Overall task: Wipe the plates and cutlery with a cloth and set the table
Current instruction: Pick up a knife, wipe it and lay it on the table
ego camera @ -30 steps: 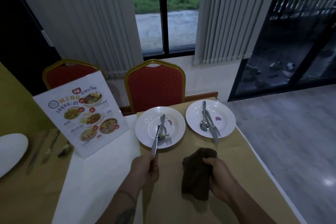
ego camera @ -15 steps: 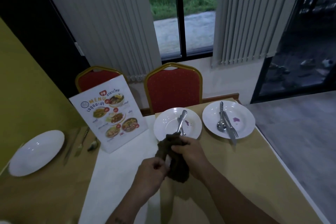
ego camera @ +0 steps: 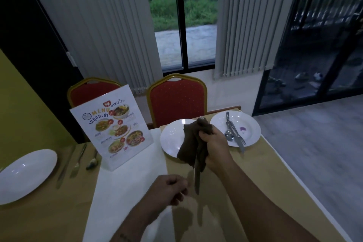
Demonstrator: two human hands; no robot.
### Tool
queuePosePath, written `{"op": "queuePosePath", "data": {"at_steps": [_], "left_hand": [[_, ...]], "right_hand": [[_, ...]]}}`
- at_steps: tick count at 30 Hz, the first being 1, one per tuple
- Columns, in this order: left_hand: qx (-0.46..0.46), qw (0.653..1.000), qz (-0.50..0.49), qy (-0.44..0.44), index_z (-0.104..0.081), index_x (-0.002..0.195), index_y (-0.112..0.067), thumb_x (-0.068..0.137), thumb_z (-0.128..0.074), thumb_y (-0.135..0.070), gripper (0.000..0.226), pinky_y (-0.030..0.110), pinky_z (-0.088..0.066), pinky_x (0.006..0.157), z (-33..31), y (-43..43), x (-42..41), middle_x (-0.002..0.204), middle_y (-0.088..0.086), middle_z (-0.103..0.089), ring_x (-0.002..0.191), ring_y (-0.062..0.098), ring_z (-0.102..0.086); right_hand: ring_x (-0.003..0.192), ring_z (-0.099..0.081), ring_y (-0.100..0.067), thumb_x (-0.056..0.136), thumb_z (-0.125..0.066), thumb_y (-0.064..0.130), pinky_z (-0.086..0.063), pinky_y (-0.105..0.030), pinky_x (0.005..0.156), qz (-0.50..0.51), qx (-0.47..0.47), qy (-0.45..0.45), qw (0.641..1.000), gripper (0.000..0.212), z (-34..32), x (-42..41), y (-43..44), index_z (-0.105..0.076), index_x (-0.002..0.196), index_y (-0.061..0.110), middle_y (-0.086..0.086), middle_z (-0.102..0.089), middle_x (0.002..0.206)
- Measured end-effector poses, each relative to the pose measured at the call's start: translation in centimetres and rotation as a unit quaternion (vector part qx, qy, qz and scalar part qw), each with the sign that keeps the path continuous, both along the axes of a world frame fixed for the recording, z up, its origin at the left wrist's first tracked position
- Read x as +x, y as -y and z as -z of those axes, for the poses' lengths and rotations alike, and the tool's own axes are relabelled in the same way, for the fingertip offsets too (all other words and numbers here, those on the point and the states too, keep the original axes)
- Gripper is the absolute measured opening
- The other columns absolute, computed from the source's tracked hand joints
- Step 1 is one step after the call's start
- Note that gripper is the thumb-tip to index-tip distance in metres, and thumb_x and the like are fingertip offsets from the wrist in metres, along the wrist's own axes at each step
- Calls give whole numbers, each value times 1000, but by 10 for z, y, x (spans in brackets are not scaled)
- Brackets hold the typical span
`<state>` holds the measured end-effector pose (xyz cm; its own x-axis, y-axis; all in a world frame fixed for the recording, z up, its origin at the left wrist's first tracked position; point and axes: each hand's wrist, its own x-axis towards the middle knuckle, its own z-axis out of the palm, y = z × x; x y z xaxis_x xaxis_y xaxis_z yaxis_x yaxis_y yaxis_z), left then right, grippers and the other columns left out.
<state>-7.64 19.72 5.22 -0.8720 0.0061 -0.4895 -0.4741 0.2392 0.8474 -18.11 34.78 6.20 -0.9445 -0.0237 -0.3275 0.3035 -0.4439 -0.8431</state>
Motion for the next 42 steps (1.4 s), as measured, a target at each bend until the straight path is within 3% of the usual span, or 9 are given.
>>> {"op": "queuePosePath", "data": {"at_steps": [6,11,15,22,26,31,37,40,42], "left_hand": [[-14,986,-149,-77,-68,101,-5,91,-63,-19,18,31,-49,64,-49,44,-65,92,13,-67,78,23,-61],[-44,997,-30,-58,-70,107,-5,88,-66,-28,31,25,-44,58,-77,50,-77,87,7,-69,68,17,-59],[-113,990,16,-79,-70,84,1,83,-73,-21,22,26,-39,52,-82,65,-57,66,7,-60,57,18,-51],[137,977,-136,-89,-65,73,1,83,-58,3,12,22,-54,53,-83,105,-30,62,11,-60,52,16,-57],[130,984,-82,-91,-60,73,0,88,-52,1,17,25,-57,61,-78,121,-4,63,11,-64,68,22,-66],[182,980,-55,-65,-56,83,0,93,-49,2,12,26,-58,62,-58,134,8,67,13,-68,67,22,-69],[225,964,-126,-65,-57,86,5,91,-54,6,6,29,-61,60,-30,120,32,84,29,-69,67,28,-72],[209,974,-75,-51,-56,80,4,90,-56,7,10,28,-59,58,-15,110,49,76,26,-69,66,29,-70],[191,981,1,-36,-57,70,-2,87,-59,7,19,29,-55,59,-6,105,60,73,23,-69,66,28,-66]], "right_hand": [[103,-71,-33,95,-52,-2,-54,-52,99,-35,68,-30,997,34,-13,33,22,-76,98,23,-11,-76,105],[101,-72,-32,92,-55,-2,-55,-50,97,-47,124,-73,988,34,-16,67,65,-75,108,20,-12,-76,105],[92,-73,-20,90,-56,-7,-59,-30,81,-46,195,-137,970,36,-19,104,81,-74,106,19,-7,-77,98],[82,-63,-12,76,-56,-12,-50,-22,72,-278,281,-161,904,36,-29,151,57,-69,92,17,-4,-66,85],[93,-69,-27,81,-49,-15,-55,-34,85,-180,172,-81,965,39,-39,151,41,-73,104,5,-19,-73,100],[91,-70,-32,92,-49,-5,-56,-38,77,-8,65,12,998,29,-29,151,37,-67,113,1,-22,-73,103],[94,-67,-35,102,-44,15,-53,-45,85,243,-147,71,956,26,-8,150,46,-60,121,6,-21,-69,109],[93,-65,-31,106,-36,16,-49,-48,98,335,-188,51,922,25,-10,147,43,-61,106,12,-18,-66,118],[93,-66,-31,106,-37,21,-54,-47,90,375,-188,47,906,29,-10,141,37,-58,122,11,-17,-66,121]]}}
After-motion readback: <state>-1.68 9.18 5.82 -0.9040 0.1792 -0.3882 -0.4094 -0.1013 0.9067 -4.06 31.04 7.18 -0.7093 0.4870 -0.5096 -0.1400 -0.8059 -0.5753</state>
